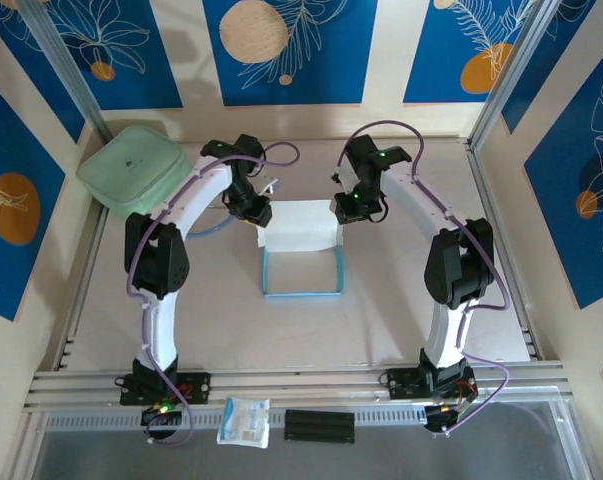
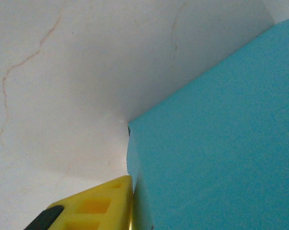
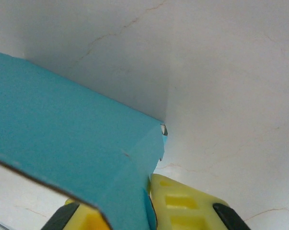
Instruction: Fold the paper box
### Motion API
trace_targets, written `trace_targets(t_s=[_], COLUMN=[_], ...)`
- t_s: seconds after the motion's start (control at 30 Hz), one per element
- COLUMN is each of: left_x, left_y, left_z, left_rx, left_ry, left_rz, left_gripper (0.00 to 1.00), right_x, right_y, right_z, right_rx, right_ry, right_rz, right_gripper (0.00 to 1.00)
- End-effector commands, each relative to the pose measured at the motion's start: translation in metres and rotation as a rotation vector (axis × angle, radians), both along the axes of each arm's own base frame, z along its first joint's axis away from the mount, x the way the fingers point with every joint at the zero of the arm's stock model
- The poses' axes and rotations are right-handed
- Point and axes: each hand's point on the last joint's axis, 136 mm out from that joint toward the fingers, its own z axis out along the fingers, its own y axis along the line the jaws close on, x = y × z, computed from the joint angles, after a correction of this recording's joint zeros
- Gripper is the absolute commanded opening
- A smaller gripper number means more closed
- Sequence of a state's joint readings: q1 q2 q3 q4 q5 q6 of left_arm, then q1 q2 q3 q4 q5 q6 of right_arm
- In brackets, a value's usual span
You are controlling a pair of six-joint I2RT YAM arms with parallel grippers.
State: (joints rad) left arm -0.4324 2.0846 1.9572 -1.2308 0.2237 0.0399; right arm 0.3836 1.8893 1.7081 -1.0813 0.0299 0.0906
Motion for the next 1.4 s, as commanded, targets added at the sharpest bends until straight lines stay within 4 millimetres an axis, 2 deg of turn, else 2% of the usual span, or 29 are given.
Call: trace_targets(t_s=[0.0, 0.17, 0.33, 0.57, 0.83, 1.0, 1.13, 1.37], left_x=[0.011, 0.035, 0.053, 0.066, 0.064, 0.061, 0.052, 0.030], left_y=[-0.003, -0.003, -0.011, -0.025, -0.034, -0.037, -0.043, -0.053], left_z=[0.012, 0.024, 0.036, 0.038, 0.024, 0.028, 0.029, 0.016], left_rx=[0.005, -0.022, -0.091, -0.174, -0.253, -0.252, -0.250, -0.254], left_ry=[-0.073, -0.179, -0.289, -0.387, -0.437, -0.465, -0.482, -0.461], left_rz=[0.112, 0.283, 0.368, 0.410, 0.485, 0.539, 0.547, 0.550], left_gripper=[0.19, 0.18, 0.18, 0.17, 0.17, 0.17, 0.17, 0.17], right_x=[0.010, 0.025, 0.040, 0.052, 0.052, 0.048, 0.041, 0.025], right_y=[0.006, 0.007, 0.002, -0.005, -0.009, -0.014, -0.016, -0.015], right_z=[0.006, 0.015, 0.029, 0.036, 0.029, 0.024, 0.021, 0.008], right_rx=[0.028, 0.062, 0.058, 0.015, -0.039, -0.066, -0.059, -0.073], right_ry=[-0.019, -0.088, -0.187, -0.311, -0.422, -0.450, -0.462, -0.468], right_rz=[-0.102, -0.205, -0.269, -0.337, -0.371, -0.393, -0.420, -0.432], right_gripper=[0.07, 0.07, 0.06, 0.06, 0.06, 0.06, 0.05, 0.06])
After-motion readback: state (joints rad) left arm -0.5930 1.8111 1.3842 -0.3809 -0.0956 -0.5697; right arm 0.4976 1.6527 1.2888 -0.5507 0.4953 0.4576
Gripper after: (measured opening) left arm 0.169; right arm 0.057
